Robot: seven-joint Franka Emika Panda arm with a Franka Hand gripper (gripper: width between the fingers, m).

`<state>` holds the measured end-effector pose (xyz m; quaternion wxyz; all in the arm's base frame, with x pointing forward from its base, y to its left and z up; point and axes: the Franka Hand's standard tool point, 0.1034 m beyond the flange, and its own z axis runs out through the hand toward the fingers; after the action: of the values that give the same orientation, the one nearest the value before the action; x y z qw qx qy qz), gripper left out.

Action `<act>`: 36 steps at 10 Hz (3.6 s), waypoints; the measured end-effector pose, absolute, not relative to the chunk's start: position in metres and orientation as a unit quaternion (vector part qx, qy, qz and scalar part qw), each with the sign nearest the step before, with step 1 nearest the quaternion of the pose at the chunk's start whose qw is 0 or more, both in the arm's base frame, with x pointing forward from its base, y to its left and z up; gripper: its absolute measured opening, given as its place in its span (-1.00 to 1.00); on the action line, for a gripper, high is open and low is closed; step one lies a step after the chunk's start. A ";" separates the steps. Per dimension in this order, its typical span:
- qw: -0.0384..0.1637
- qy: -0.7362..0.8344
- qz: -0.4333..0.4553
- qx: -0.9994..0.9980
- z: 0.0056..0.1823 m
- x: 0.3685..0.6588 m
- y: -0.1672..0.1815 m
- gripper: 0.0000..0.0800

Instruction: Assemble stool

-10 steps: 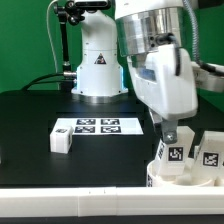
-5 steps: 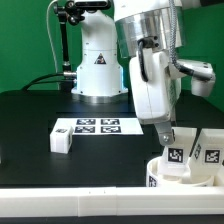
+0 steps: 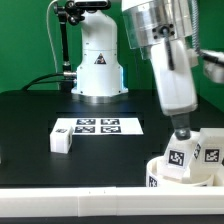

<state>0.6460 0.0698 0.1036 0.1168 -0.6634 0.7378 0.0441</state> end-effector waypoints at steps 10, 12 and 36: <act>0.093 0.367 -0.004 -0.925 0.100 0.640 0.078 0.62; 0.092 0.308 -0.010 -0.947 0.100 0.640 0.077 0.62; 0.000 -0.425 -0.032 -0.905 0.082 0.639 0.060 -0.15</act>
Offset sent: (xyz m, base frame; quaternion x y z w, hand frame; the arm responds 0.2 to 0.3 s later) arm 0.0000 0.0000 0.0000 0.0000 0.0000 -0.1296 0.9916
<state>0.6394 0.0598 0.0822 0.0003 -0.9046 -0.4251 -0.0316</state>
